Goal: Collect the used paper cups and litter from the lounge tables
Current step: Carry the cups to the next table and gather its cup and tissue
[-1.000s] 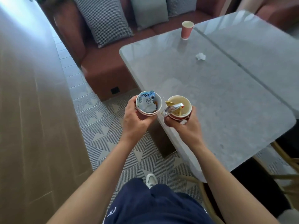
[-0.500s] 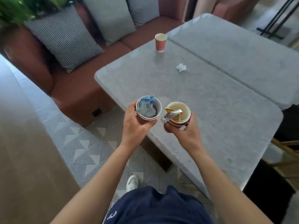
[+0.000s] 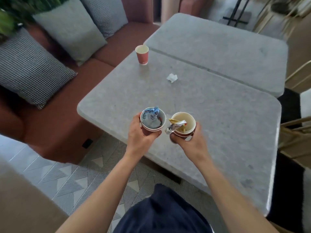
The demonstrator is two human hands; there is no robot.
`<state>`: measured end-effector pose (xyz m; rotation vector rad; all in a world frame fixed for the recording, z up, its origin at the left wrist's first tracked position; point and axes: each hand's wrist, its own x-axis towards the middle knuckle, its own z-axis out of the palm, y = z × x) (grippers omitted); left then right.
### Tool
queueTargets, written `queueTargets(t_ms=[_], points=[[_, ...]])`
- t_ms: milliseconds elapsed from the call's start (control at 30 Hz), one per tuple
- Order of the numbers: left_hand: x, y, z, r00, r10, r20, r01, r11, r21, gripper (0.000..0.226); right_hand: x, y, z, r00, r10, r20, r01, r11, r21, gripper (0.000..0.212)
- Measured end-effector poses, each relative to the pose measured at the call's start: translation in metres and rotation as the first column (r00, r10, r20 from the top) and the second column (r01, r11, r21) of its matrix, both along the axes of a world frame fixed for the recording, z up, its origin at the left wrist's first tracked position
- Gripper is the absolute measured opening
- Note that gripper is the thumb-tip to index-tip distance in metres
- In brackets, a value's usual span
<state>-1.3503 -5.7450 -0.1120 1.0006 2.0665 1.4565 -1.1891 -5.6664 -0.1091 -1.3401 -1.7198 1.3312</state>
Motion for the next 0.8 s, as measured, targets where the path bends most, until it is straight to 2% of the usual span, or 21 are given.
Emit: queueTargets(t_ms=[133, 500, 800], points=[[-0.011, 0.025, -0.001, 0.999, -0.039, 0.037, 0.040, 0.999, -0.018, 0.067, -0.009, 0.019, -0.004, 0.999, -0.029, 0.014, 0.030, 0.999, -0.015, 0.059], [-0.053, 0.082, -0.001, 0.993, -0.015, 0.121, 0.019, 0.999, -0.029, 0.066, -0.046, 0.075, -0.005, 0.998, -0.032, 0.060, 0.034, 0.998, -0.044, 0.057], [-0.121, 0.122, -0.018, 0.986, -0.091, 0.141, 0.098, 0.994, -0.047, 0.065, -0.096, 0.095, -0.012, 0.984, -0.134, 0.121, 0.140, 0.989, -0.043, 0.059]])
